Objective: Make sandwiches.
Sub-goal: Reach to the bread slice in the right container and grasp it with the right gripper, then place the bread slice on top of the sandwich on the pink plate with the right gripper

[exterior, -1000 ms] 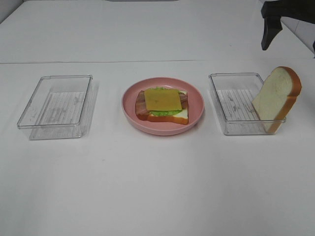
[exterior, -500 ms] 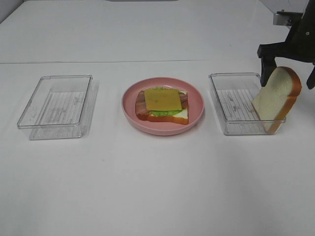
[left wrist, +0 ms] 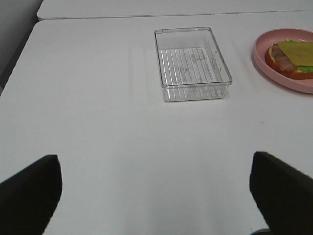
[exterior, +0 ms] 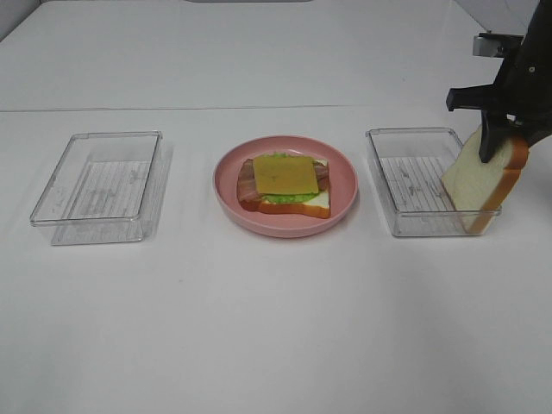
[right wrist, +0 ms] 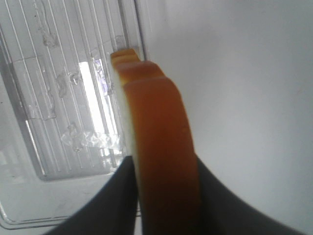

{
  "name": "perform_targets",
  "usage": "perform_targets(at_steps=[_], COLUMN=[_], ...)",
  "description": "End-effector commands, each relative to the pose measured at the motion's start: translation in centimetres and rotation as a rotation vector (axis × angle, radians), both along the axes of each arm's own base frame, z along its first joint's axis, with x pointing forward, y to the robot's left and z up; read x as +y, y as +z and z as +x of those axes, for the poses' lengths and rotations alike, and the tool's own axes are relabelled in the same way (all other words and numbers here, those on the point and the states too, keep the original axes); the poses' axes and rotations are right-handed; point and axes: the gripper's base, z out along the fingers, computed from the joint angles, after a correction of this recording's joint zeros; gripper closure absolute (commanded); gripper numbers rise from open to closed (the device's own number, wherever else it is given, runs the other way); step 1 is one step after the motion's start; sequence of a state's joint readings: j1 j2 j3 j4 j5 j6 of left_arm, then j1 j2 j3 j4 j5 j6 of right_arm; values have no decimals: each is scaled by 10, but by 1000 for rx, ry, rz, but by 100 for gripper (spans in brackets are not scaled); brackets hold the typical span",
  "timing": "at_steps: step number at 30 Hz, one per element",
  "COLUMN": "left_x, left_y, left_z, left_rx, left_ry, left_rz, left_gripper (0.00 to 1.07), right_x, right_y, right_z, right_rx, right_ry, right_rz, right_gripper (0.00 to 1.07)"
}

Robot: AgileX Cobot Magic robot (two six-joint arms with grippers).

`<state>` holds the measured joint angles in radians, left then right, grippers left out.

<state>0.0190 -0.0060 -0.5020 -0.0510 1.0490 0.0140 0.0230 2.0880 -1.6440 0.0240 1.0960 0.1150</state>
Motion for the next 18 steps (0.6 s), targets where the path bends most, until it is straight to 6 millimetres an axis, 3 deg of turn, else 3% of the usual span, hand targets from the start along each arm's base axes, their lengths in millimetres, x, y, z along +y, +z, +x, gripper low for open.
perform_targets(at_steps=[1, 8, 11, 13, 14, 15, 17, 18], left_x=[-1, -1, -1, -1, -1, -1, -1, -1], left_y=[1, 1, 1, 1, 1, 1, 1, 1], left_z=[-2, -2, -2, -2, -2, -2, -2, -2], left_rx=[-33, -33, -33, -33, -33, -33, -33, -33], left_ry=[-2, -2, -2, -2, -2, -2, -2, -2], left_rz=[-9, -9, -9, -9, -9, -9, -9, -9], left_gripper=[9, 9, 9, 9, 9, 9, 9, 9], right_x=[-3, -2, 3, 4, 6, 6, 11, 11], right_y=[0, 17, 53, 61, 79, 79, 103, 103], right_z=[-2, -7, -20, -23, -30, -30, -39, -39], right_rx=[24, 2, -37, -52, -91, -91, -158, -158], right_ry=[12, 7, -4, -7, -5, -5, 3, 3], right_rz=[-9, 6, 59, 73, 101, 101, 150, 150], right_gripper=[107, 107, 107, 107, 107, 107, 107, 107])
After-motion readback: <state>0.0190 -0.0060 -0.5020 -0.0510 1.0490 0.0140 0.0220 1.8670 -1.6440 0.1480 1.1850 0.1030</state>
